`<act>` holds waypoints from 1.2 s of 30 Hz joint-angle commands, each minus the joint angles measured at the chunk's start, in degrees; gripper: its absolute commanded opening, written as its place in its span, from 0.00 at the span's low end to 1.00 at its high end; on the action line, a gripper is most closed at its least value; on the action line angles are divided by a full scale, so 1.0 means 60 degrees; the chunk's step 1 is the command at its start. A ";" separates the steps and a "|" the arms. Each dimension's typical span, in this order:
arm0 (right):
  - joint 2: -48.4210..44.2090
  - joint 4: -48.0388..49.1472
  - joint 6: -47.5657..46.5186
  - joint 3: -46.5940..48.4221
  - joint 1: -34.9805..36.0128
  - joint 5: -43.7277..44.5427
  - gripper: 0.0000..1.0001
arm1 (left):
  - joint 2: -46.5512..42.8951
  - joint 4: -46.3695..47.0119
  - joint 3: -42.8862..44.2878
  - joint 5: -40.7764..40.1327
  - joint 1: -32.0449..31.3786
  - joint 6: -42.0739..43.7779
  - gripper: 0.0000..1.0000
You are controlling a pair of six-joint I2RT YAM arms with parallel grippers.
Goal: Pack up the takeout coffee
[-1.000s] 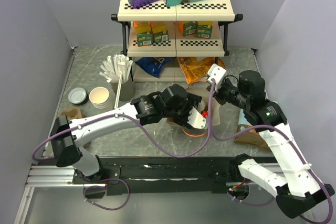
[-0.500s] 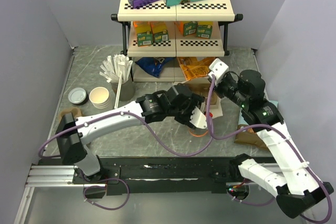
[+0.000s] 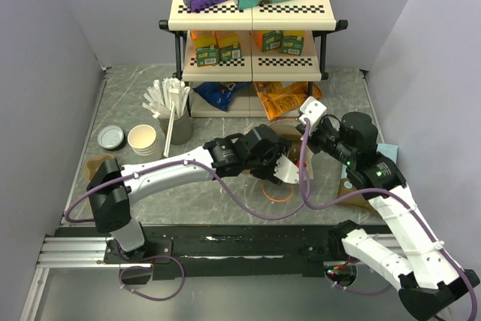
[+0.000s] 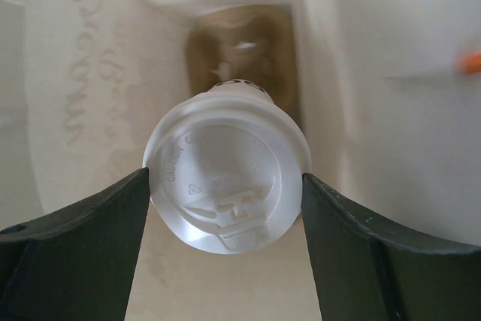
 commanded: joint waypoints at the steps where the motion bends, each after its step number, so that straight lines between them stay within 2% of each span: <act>1: -0.0125 0.0383 0.0493 0.0086 0.0082 -0.0146 0.00 | 0.0209 0.0530 0.0145 -0.0282 -0.0048 -0.0054 0.01; 14: -0.0242 0.0471 0.0932 -0.0162 0.0156 -0.0131 0.00 | 0.0839 0.0793 0.0761 -0.0048 -0.0048 -0.0274 0.01; 20: -0.0257 0.0603 0.1035 -0.0148 0.0170 -0.0219 0.00 | 0.1118 0.1174 0.1025 -0.0457 0.0011 -0.0463 0.01; 26: -0.0359 0.0764 0.1240 -0.0133 0.0170 -0.0015 0.00 | 0.0592 0.1189 0.0835 0.0874 0.0509 -0.1548 0.01; 30: -0.0257 0.1057 0.1460 -0.0162 0.0156 0.0030 0.00 | 0.0254 0.1819 0.0059 0.1153 0.0524 -0.1621 0.01; 36: -0.0125 0.1029 0.1416 -0.0089 0.0156 0.0015 0.00 | 0.0459 0.1906 0.0073 0.1198 0.0509 -0.1929 0.01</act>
